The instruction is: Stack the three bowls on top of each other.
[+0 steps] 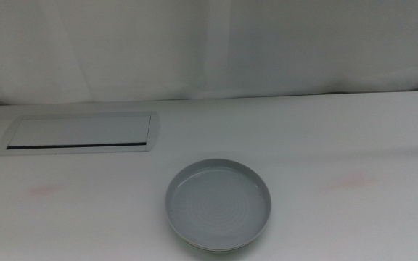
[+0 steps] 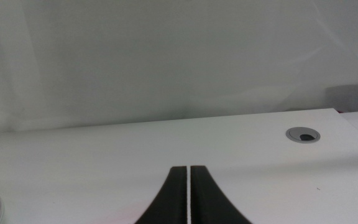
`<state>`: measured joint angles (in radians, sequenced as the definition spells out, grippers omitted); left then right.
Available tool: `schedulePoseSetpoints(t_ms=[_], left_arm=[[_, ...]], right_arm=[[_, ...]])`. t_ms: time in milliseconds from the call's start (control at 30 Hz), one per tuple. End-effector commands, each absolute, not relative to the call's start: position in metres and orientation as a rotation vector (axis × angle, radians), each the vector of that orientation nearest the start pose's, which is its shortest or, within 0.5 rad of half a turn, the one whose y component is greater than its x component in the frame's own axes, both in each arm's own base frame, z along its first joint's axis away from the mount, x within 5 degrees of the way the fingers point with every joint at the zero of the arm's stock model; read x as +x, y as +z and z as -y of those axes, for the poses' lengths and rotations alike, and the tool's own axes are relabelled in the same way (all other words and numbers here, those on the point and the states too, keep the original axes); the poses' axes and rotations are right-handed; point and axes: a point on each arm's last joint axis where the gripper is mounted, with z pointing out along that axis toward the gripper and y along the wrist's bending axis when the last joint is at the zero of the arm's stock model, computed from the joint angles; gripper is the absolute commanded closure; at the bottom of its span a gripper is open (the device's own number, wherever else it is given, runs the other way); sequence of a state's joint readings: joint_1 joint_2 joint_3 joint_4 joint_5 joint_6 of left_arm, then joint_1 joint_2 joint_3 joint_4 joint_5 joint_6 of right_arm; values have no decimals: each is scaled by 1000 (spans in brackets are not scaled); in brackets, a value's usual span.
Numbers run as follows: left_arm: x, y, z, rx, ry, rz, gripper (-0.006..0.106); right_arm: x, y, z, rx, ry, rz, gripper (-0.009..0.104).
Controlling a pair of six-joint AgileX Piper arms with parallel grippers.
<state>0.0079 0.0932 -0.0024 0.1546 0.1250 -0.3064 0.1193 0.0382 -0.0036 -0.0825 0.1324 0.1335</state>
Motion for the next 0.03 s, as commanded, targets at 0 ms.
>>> schedulePoseSetpoints(t_ms=[0], left_arm=[[63,184,-2,-149,-99,-1729,103]], right_arm=[[60,188,-6,-55,118,-1681,97]])
